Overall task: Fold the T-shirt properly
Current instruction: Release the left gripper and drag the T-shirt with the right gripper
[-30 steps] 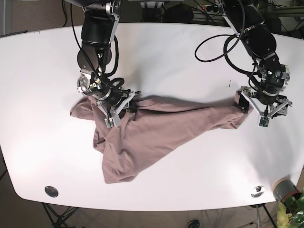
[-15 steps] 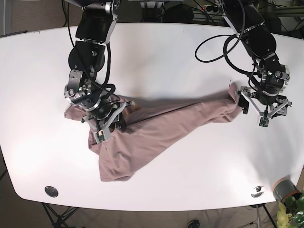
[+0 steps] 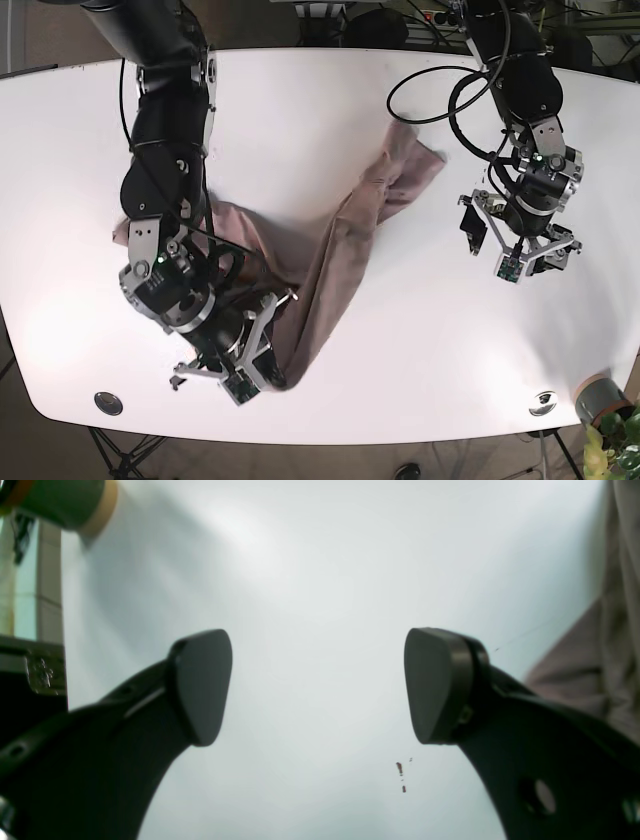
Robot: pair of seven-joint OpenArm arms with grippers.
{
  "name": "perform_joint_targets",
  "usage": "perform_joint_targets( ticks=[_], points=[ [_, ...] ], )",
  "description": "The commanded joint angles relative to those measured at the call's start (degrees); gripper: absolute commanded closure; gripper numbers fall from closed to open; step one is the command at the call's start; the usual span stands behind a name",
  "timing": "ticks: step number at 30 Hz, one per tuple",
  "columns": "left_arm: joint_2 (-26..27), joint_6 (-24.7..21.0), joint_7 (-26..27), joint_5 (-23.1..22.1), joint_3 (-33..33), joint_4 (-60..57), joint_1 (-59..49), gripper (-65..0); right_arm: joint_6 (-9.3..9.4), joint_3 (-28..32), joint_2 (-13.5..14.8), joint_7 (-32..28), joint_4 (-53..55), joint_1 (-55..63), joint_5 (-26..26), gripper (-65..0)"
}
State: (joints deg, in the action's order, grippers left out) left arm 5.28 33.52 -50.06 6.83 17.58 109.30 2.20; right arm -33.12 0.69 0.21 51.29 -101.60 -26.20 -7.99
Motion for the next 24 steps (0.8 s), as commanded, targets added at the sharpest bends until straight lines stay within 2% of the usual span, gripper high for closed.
perform_joint_targets(
  ticks=[1,6,15,17,24],
  points=[
    [-1.1,-0.15,0.88,-0.19,0.04,1.52,0.48,-51.1,0.2,0.76,0.98,-0.52,-0.68,-6.29,-0.85,-1.9],
    [-2.25,-0.15,0.88,-0.19,0.04,2.57,0.31,-51.1,0.2,4.81,2.65,-0.34,1.16,-13.06,-0.76,-1.9],
    [-2.16,-0.07,0.96,-0.54,0.22,5.03,-3.3,-51.1,0.2,5.69,4.14,-0.34,9.25,-25.63,-0.76,-1.9],
    [-1.98,-0.07,0.96,-1.95,0.22,5.03,-3.65,-51.1,0.2,6.04,4.85,-0.34,11.62,-28.27,-0.76,-1.9],
    [0.66,-0.07,0.96,-11.8,0.04,4.95,-8.92,-51.1,0.2,6.92,5.02,-0.34,14.09,-36.79,-0.85,-1.9]
  ],
)
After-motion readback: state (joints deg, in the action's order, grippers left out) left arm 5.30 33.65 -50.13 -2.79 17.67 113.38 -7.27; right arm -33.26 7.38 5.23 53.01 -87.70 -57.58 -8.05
